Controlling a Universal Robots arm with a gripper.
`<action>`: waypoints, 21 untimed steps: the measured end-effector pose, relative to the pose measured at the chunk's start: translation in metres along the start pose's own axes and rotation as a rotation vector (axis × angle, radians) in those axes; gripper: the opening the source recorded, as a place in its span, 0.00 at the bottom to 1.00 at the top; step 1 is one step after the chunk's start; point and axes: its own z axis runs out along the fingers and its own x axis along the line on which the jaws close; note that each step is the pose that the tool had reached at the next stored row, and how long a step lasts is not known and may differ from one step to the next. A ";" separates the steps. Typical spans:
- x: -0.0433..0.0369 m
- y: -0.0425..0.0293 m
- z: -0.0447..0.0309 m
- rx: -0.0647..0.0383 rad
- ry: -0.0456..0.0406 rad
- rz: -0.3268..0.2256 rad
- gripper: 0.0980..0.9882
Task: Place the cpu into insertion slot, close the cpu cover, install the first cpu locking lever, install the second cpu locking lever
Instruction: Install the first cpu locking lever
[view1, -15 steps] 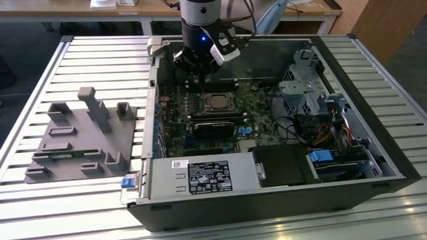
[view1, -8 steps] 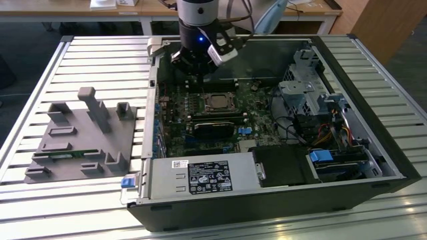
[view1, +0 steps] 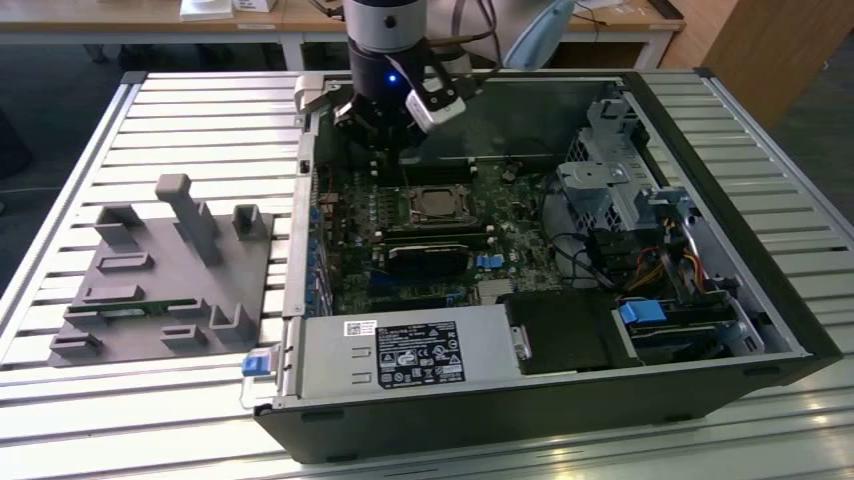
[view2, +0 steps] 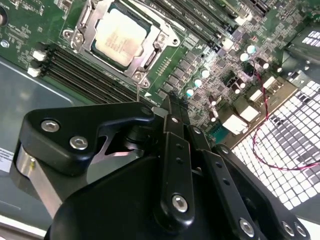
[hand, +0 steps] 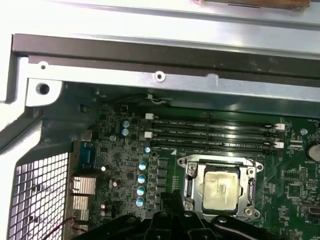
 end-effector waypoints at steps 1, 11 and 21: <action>0.0003 0.0009 0.0005 0.000 -0.0001 0.000 0.01; 0.0001 0.0143 0.0067 0.000 -0.0002 0.000 0.01; -0.0013 0.0250 0.0098 0.000 -0.0001 0.000 0.01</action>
